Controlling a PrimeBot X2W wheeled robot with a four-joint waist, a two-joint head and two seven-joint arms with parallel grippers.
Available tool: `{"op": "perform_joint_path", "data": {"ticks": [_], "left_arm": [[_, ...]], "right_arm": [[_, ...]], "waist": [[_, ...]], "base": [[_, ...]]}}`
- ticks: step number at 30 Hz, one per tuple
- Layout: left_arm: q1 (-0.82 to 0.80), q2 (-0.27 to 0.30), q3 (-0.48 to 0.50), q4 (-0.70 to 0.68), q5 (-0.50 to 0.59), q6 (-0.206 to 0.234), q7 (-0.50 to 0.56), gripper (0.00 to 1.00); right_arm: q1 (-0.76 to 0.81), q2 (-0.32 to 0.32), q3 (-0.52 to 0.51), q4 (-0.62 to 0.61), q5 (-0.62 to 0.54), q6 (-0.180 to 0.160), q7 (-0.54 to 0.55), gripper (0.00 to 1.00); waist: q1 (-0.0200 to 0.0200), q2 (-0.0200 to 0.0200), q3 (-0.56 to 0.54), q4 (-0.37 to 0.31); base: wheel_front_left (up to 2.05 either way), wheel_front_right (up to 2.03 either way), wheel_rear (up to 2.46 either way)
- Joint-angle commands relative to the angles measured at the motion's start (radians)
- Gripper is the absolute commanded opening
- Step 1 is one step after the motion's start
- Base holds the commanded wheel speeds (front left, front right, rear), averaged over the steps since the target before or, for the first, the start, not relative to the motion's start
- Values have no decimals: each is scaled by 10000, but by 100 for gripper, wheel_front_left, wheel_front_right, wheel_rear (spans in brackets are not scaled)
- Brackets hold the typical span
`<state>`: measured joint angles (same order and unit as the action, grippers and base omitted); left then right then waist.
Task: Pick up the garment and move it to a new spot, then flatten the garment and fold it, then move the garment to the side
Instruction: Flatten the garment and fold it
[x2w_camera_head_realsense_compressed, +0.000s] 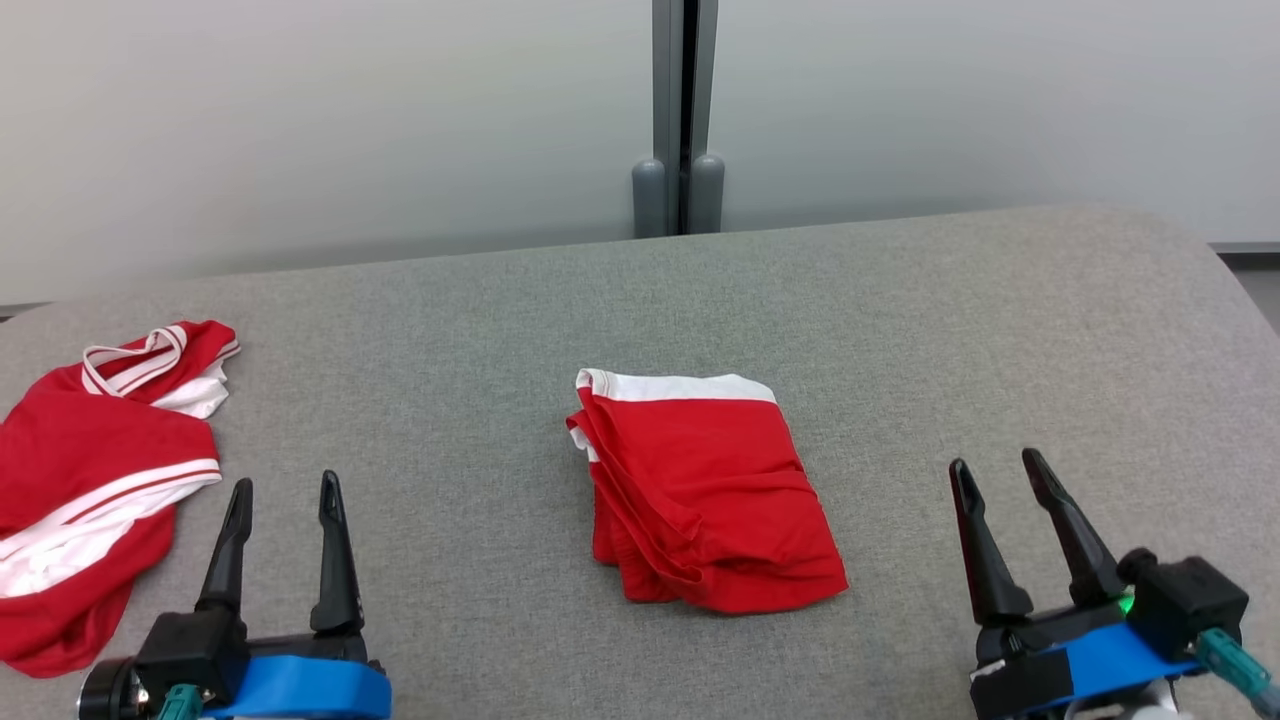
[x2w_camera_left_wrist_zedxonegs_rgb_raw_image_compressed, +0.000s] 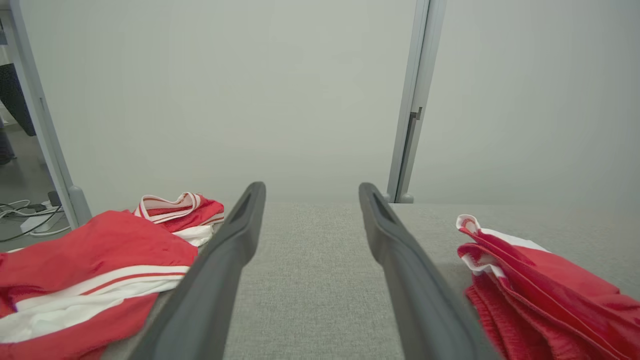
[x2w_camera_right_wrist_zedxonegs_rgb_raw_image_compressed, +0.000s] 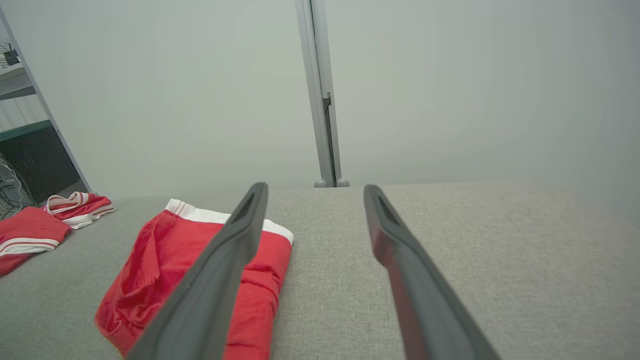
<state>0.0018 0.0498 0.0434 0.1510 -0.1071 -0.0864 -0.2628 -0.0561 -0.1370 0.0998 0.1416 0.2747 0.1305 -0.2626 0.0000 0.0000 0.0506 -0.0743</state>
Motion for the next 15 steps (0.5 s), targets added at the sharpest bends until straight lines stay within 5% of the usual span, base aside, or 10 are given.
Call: {"op": "perform_joint_path", "data": {"ticks": [1, 15], "left_arm": [[218, 10, 50, 40, 101, 130, -30, 100], [770, 87, 469, 175, 374, 290, -30, 100]], "right_arm": [[363, 159, -137, -114, -194, 5, -31, 100], [1099, 589, -376, -50, -848, 5, -31, 100]], "waist": [[0, 0, -142, 32], [0, 0, -426, 369]], "base": [[0, 0, 0], [0, 0, 0]]}}
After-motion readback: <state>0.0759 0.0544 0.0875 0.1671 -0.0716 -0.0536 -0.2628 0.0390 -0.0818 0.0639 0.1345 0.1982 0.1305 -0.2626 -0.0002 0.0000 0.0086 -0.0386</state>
